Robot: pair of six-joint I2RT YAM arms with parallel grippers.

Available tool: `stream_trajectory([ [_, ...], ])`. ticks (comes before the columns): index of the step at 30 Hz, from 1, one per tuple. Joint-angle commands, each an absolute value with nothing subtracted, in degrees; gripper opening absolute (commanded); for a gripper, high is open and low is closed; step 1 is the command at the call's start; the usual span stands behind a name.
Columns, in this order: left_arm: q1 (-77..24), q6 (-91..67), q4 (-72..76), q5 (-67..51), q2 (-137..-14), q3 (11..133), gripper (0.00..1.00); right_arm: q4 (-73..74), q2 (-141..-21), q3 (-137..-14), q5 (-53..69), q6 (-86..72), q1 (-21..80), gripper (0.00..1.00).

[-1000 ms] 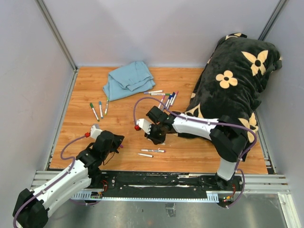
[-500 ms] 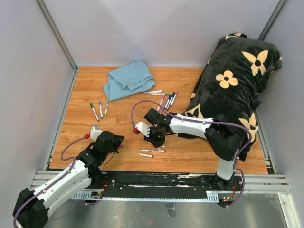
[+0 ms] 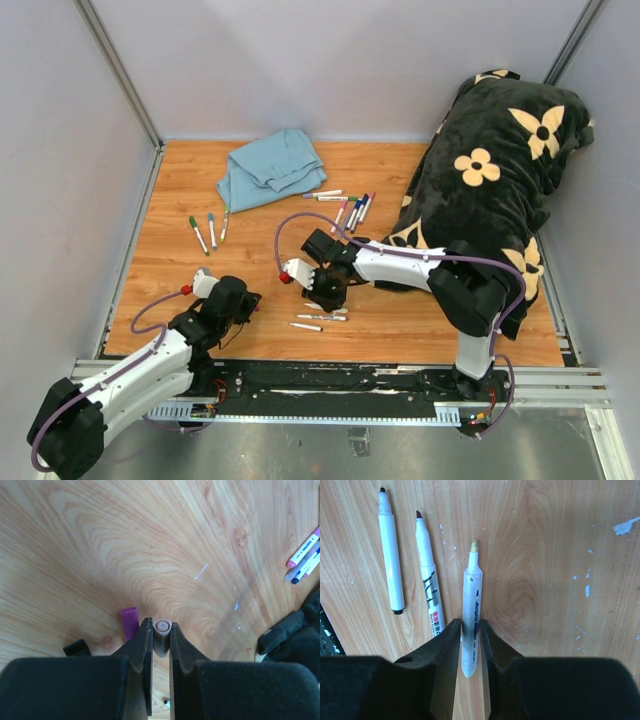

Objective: Open the pen caps
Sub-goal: Place the pen at the center of the board.

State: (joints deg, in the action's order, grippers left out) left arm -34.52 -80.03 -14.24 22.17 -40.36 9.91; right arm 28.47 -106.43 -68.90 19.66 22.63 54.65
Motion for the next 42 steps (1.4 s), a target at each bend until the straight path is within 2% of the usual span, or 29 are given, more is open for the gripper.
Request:
stream_trajectory([
  [1, -34.1, -80.8, -14.1, 22.7, -41.5, 10.9, 0.06, 30.1, -107.1, -70.4, 19.5, 23.6, 55.5, 0.24],
  [6, -34.1, -80.9, -14.3, 22.8, -42.1, 11.0, 0.07, 30.5, -106.6, -70.7, 19.4, 23.6, 55.5, 0.26],
  [19, -34.1, -81.8, -15.8, 23.6, -42.2, 11.1, 0.21, 30.9, -102.1, -70.5, 19.2, 24.4, 55.2, 0.28],
  [26, -34.1, -82.3, -16.7, 23.7, -42.2, 11.2, 0.25, 30.9, -99.8, -70.1, 20.1, 24.5, 54.1, 0.3],
  [37, -34.1, -82.7, -17.9, 23.9, -41.6, 11.5, 0.27, 31.0, -96.6, -69.7, 21.7, 24.5, 51.7, 0.31],
  [42, -34.1, -82.6, -18.8, 23.8, -40.8, 11.9, 0.33, 30.9, -95.3, -69.4, 22.8, 24.5, 50.4, 0.32],
])
